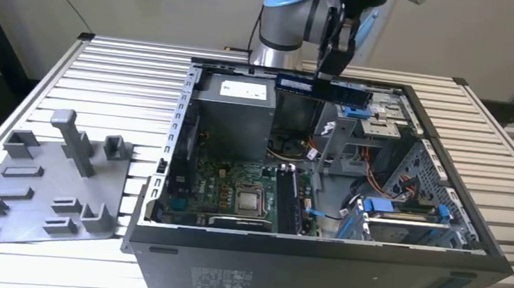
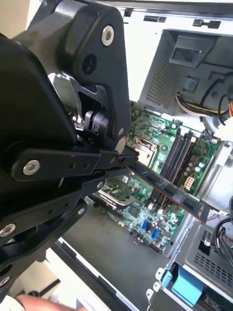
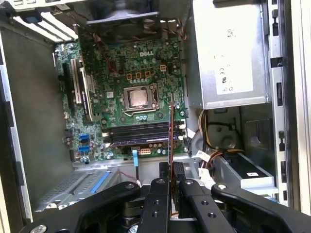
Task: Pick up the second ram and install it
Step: 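Insert the second ram into the second slot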
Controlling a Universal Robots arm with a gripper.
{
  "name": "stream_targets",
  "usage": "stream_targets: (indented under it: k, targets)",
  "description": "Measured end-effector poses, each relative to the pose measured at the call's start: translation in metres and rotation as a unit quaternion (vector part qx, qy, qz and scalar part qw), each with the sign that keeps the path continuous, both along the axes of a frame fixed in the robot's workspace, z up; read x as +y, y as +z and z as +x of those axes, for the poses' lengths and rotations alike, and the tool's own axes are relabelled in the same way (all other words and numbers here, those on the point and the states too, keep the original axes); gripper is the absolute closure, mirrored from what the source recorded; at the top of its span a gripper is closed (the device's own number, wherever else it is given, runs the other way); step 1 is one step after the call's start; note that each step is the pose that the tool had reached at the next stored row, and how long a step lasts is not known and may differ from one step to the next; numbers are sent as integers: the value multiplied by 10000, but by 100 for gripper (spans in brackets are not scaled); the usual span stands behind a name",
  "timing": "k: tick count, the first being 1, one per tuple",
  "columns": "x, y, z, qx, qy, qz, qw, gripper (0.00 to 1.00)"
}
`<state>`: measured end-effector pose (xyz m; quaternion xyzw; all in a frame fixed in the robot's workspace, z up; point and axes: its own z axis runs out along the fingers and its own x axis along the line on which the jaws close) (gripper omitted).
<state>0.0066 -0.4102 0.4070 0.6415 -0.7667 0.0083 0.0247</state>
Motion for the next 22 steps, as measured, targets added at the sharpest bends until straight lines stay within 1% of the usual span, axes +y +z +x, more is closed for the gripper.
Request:
stream_targets:
  k: [2, 6, 12, 16, 19, 22]
  targets:
    - [0, -3, 0, 0, -171, 0, 9999, 86]
    - [0, -11, 2, 0, -439, 0, 9990, 86]
    - [0, -22, 19, 0, -633, 0, 9980, 86]
    - [0, -26, 27, 0, -766, 0, 9971, 86]
    - [0, -31, 29, 0, -908, 0, 9959, 86]
    - [0, -36, 29, 0, -1093, 0, 9940, 86]
